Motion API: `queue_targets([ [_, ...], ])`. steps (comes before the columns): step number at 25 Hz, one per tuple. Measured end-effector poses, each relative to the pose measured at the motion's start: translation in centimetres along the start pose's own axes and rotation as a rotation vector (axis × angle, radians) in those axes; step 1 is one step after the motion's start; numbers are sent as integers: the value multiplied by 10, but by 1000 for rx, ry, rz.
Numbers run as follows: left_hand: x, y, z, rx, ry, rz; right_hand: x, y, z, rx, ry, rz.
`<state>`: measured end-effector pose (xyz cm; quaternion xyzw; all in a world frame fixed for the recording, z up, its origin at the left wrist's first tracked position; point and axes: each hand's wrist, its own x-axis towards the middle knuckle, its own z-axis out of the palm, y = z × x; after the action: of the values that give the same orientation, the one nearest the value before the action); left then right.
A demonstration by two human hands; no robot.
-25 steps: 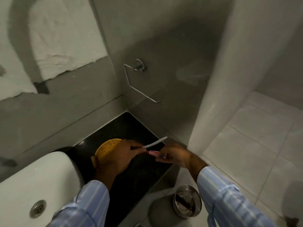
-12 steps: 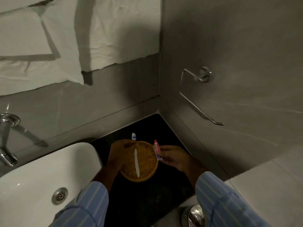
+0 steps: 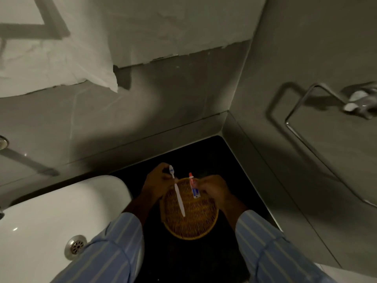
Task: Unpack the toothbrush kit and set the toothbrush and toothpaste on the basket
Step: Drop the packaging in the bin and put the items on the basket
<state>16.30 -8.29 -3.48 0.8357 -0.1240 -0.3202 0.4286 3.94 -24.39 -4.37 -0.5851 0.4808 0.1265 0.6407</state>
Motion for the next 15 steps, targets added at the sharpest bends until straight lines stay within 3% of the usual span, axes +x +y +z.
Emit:
queue_targets([
  [8,33,-19,8,45,-111,-28,48,11,29,-524,220,-31],
  [15,37,-24,12,76,-96,-56,57,13,32,-704,241,-31],
])
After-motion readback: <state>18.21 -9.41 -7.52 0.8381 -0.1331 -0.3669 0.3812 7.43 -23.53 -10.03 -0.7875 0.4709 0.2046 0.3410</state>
